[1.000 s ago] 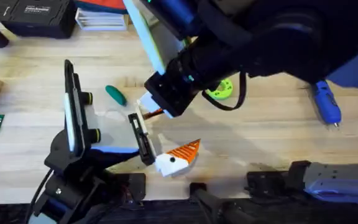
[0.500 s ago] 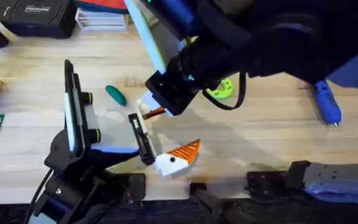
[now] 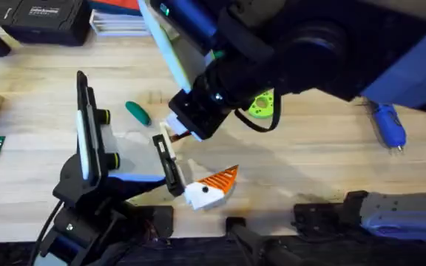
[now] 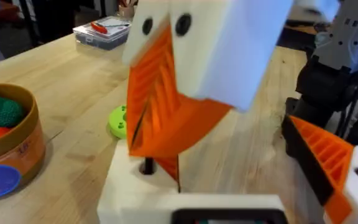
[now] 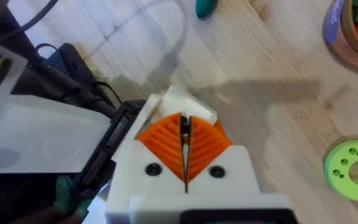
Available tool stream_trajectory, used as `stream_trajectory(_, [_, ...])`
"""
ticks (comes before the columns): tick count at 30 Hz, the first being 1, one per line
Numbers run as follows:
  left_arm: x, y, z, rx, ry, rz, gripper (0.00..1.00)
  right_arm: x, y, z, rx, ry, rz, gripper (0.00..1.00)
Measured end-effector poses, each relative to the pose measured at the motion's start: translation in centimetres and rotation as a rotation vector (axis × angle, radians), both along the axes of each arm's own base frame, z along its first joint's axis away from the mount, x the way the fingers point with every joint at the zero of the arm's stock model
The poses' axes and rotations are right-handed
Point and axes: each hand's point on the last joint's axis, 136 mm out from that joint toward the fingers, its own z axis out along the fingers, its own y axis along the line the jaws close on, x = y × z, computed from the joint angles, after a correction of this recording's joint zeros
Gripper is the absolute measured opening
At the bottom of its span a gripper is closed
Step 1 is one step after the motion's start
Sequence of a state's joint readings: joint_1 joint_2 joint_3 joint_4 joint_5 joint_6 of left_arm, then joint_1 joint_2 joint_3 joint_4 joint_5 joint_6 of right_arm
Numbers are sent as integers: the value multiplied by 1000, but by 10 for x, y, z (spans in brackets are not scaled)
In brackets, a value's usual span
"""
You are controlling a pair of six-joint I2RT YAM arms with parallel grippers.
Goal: Pick up the gripper from the table and insert it into the empty holder that is missing its gripper. Then pick up a screw, insert it into the mounting hole, and use the screwdriver to tighten it. Finally, clean up the table by picking up the vegetable and placing it into the bucket.
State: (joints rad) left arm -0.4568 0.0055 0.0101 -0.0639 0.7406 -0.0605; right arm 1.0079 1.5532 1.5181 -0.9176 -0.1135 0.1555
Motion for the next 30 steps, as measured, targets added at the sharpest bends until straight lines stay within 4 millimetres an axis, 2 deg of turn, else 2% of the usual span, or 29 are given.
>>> stream_trajectory(16, [0,0,0,0,0,0,986,-3,3,1,15,14,11,23])
stream_trajectory(19, [0,0,0,0,0,0,986,-3,3,1,16,13,14,223])
stream_trajectory(20, [0,0,0,0,0,0,986,-3,3,1,16,13,17,324])
stream_trajectory(24, [0,0,0,0,1,0,986,-1,2,1,14,10,8,880])
stream_trajectory(25, [0,0,0,0,0,1,986,3,0,1,11,6,-4,966])
stream_trajectory(30, [0,0,0,0,0,0,987,11,-9,1,8,26,-60,993])
